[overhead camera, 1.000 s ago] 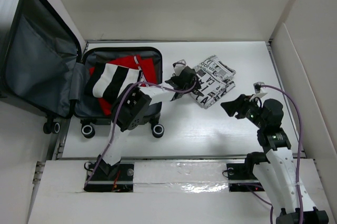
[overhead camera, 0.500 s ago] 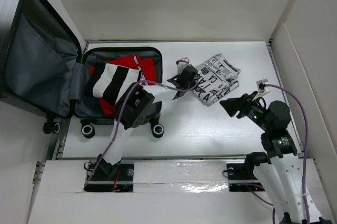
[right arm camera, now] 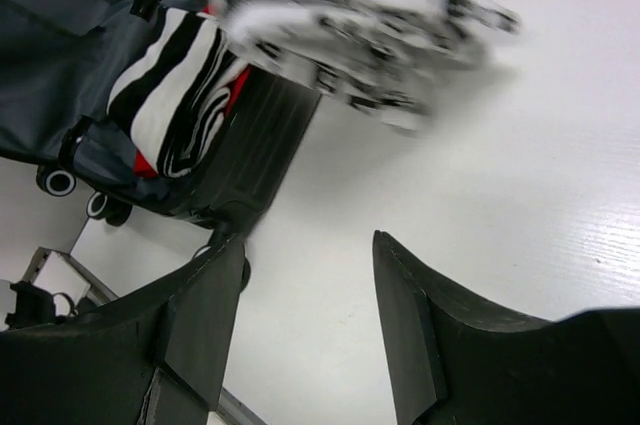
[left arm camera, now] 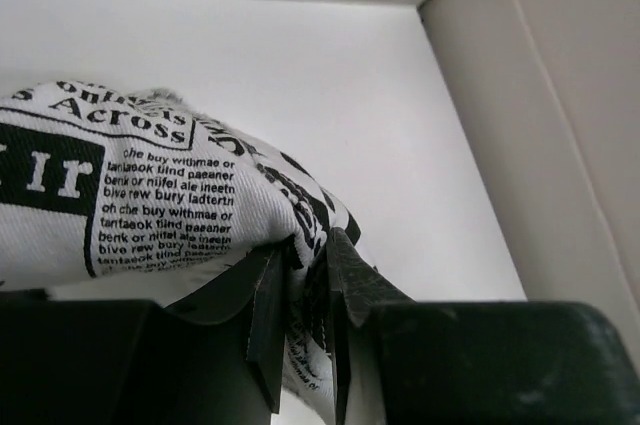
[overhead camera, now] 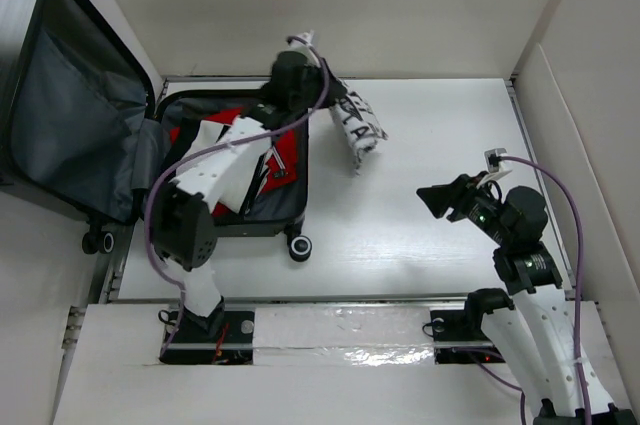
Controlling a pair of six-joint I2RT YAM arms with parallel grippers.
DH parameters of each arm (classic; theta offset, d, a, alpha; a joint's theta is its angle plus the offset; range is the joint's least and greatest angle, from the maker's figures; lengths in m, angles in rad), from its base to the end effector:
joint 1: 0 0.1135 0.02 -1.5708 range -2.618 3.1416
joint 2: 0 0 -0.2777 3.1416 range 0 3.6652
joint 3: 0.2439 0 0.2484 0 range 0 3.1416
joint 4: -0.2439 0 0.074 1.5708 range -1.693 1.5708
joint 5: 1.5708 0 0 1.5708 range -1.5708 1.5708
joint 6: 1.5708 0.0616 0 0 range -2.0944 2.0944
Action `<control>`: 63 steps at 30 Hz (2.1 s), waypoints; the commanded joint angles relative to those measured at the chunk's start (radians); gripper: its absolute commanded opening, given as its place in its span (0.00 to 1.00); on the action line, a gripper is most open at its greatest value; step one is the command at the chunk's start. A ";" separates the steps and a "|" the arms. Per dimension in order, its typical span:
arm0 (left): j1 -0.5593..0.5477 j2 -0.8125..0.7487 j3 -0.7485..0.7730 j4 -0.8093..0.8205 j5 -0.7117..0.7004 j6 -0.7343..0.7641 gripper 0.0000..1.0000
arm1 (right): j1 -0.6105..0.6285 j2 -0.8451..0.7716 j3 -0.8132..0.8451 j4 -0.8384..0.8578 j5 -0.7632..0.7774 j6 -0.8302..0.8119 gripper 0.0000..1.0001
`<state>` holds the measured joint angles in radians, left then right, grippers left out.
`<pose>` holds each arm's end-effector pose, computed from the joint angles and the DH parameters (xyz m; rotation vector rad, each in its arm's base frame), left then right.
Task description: Pack the luggage
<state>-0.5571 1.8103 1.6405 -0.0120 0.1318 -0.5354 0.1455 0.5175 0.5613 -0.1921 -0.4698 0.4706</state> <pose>0.3916 -0.2535 0.3772 0.1210 1.8375 -0.8993 0.1388 0.0485 0.3023 -0.0726 1.7780 0.8528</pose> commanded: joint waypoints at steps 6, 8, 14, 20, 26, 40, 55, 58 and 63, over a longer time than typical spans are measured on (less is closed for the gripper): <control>0.369 -0.402 -0.232 0.063 0.267 -0.023 0.00 | 0.005 0.004 0.012 0.063 -0.010 -0.021 0.60; 0.509 -0.491 -0.413 0.115 0.305 -0.055 0.00 | 0.005 0.001 0.011 0.063 -0.021 -0.024 0.60; 0.790 -0.641 -0.810 0.167 0.344 -0.120 0.00 | 0.005 -0.010 -0.004 0.074 -0.036 -0.032 0.61; 0.933 -0.729 -0.933 0.055 0.278 -0.042 0.00 | 0.005 0.051 -0.064 0.181 -0.082 0.000 0.61; 0.942 -0.769 -0.910 -0.067 0.154 -0.035 0.51 | 0.124 0.246 -0.052 0.333 -0.015 -0.012 0.39; 0.890 -1.238 -0.717 -0.402 -0.473 -0.072 0.00 | 0.506 0.604 0.112 0.402 0.142 -0.179 0.00; 0.821 -1.031 -0.656 -0.552 -1.227 -0.161 0.68 | 0.479 0.536 0.068 0.418 0.085 -0.182 0.19; 0.821 -1.007 -0.688 -0.508 -1.287 -0.121 0.67 | 0.479 0.550 0.074 0.413 0.088 -0.188 0.20; 0.832 -0.901 -0.636 -0.467 -1.336 -0.052 0.53 | 0.488 0.579 0.080 0.408 0.092 -0.197 0.21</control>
<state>0.2703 0.8589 0.9585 -0.5255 -1.0672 -0.5804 0.6296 1.0866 0.6254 0.1844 -0.3771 0.3004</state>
